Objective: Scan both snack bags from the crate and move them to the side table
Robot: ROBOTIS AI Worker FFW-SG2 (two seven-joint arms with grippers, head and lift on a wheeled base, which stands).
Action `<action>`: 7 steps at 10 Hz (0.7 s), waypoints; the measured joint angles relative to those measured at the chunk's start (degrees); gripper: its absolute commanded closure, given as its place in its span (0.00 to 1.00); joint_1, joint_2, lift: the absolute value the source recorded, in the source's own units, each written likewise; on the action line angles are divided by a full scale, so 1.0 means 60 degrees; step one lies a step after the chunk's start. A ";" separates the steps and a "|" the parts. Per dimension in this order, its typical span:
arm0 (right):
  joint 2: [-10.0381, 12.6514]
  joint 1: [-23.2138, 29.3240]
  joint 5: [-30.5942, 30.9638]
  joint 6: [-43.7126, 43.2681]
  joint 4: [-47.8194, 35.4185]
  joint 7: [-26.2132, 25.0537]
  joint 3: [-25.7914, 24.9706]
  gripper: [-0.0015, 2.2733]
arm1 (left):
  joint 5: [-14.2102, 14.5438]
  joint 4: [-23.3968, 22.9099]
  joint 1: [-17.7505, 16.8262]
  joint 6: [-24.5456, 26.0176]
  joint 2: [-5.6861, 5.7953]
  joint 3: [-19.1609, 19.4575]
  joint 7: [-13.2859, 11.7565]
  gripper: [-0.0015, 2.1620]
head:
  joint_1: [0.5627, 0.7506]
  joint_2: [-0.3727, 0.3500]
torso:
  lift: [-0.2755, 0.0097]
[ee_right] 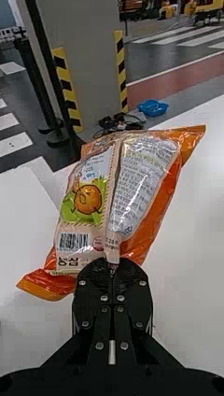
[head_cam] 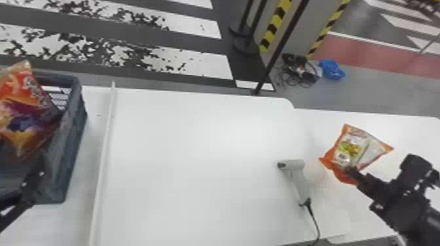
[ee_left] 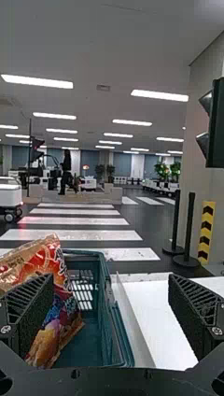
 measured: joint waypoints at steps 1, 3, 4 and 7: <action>-0.0083 -0.0098 -0.0013 -0.0295 0.0504 -0.0342 -0.0075 0.99 | -0.0003 -0.0003 0.0000 0.0000 0.0000 0.0000 0.0000 0.04 | 0.70 0.03 | 0.70; -0.0219 -0.0153 0.0096 -0.0983 0.1297 -0.0999 -0.0017 0.98 | -0.0004 -0.0011 0.0000 0.0000 0.0000 -0.0001 0.0000 0.04 | 0.70 0.03 | 0.70; -0.0234 -0.0154 0.0145 -0.1461 0.1626 -0.1188 0.0047 0.75 | -0.0004 -0.0026 0.0001 0.0000 0.0000 -0.0005 0.0000 0.04 | 0.70 0.03 | 0.70; -0.0234 -0.0153 0.0343 -0.2364 0.2022 -0.1866 0.0358 0.00 | -0.0004 -0.0048 0.0001 0.0005 0.0013 -0.0015 -0.0023 0.04 | 0.70 0.03 | 0.70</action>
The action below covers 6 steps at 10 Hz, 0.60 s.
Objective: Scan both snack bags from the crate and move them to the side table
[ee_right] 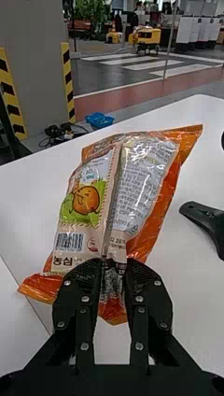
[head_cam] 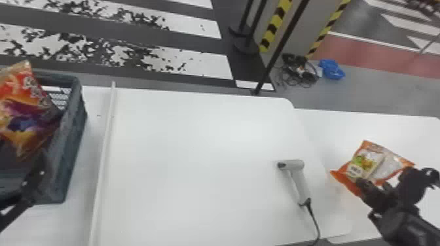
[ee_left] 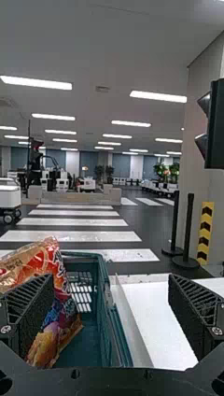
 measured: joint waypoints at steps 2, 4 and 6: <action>0.0072 0.0061 0.0143 -0.0232 -0.0063 -0.0334 0.0166 0.02 | 0.0000 -0.0022 0.0026 -0.0001 0.0001 0.0000 -0.0007 0.04 | 0.70 0.03 | 0.70; 0.0407 0.0368 0.0128 -0.0716 -0.0771 -0.0473 0.0146 0.02 | 0.0000 -0.0056 0.0054 -0.0005 0.0000 -0.0002 -0.0012 0.04 | 0.70 0.03 | 0.70; 0.0968 0.1152 0.0151 -0.1825 -0.2300 -0.0483 0.0448 0.02 | -0.0010 -0.0085 0.0057 -0.0006 -0.0014 -0.0019 -0.0022 0.04 | 0.70 0.03 | 0.70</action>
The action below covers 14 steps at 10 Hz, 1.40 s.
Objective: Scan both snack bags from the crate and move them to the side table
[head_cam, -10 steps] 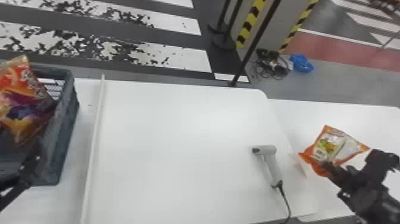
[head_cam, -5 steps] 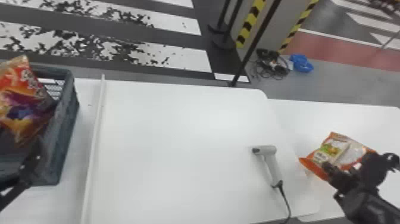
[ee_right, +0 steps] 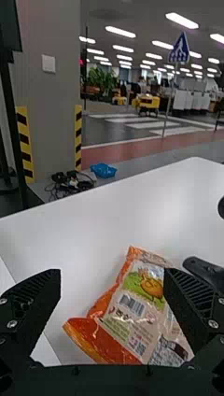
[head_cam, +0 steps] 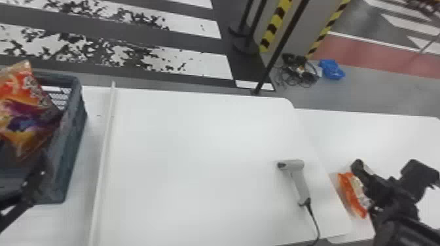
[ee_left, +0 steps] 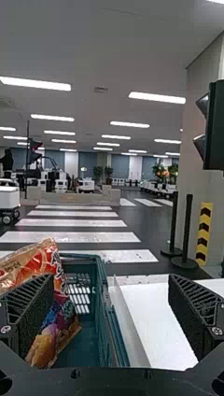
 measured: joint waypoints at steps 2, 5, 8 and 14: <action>0.0500 0.0767 0.0182 -0.0531 -0.1536 0.0059 0.0680 0.01 | -0.0009 -0.0012 0.0008 0.0000 -0.0025 -0.0016 0.0001 0.04 | 0.70 0.03 | 0.70; 0.1007 0.1549 0.0631 -0.0530 -0.3114 0.0193 0.2013 0.01 | -0.0022 -0.0029 0.0032 0.0002 -0.0037 -0.0004 0.0001 0.04 | 0.70 0.03 | 0.70; 0.1404 0.1986 0.1514 -0.0883 -0.3647 0.0199 0.3673 0.02 | -0.0056 -0.0019 0.0011 0.0003 -0.0058 -0.0025 0.0001 0.04 | 0.70 0.09 | 0.70; 0.1945 0.2537 0.2490 -0.2771 -0.3222 -0.0312 0.5684 0.03 | -0.0194 0.0007 -0.0017 0.0083 -0.0130 -0.0179 0.0015 0.04 | 0.70 0.31 | 0.70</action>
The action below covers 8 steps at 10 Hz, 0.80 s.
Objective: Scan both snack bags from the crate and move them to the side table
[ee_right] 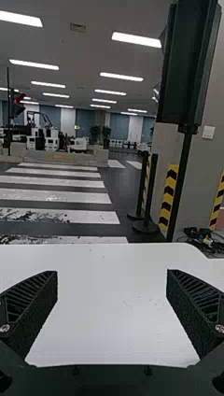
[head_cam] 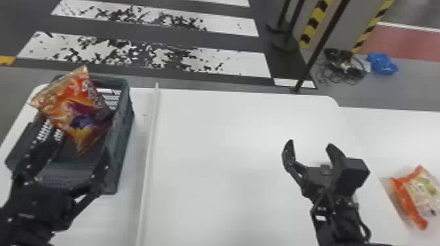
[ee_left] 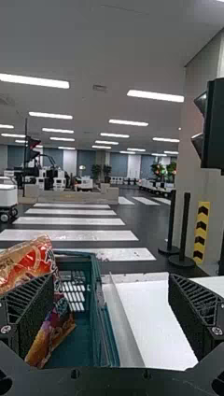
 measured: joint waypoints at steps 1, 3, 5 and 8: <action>0.0000 0.0178 0.0050 -0.0143 0.0048 -0.0074 0.0212 0.03 | -0.0014 0.0007 -0.0013 0.0026 -0.0002 -0.0029 0.0029 0.04 | 0.70 0.33 | 0.70; 0.0001 0.0443 0.0065 -0.0679 0.0269 -0.0348 0.0508 0.03 | -0.0014 0.0007 -0.0026 0.0059 -0.0006 -0.0062 0.0094 0.04 | 0.70 0.35 | 0.70; 0.0001 0.0606 0.0060 -0.1622 0.0545 -0.1035 0.0850 0.03 | -0.0002 0.0007 -0.0038 0.0155 -0.0025 -0.0079 0.0188 0.05 | 0.70 0.36 | 0.70; 0.0001 0.0747 0.0100 -0.3110 0.0955 -0.1305 0.1504 0.03 | 0.0007 -0.0082 -0.0131 0.0708 -0.0031 -0.0095 0.0368 0.05 | 0.70 0.43 | 0.70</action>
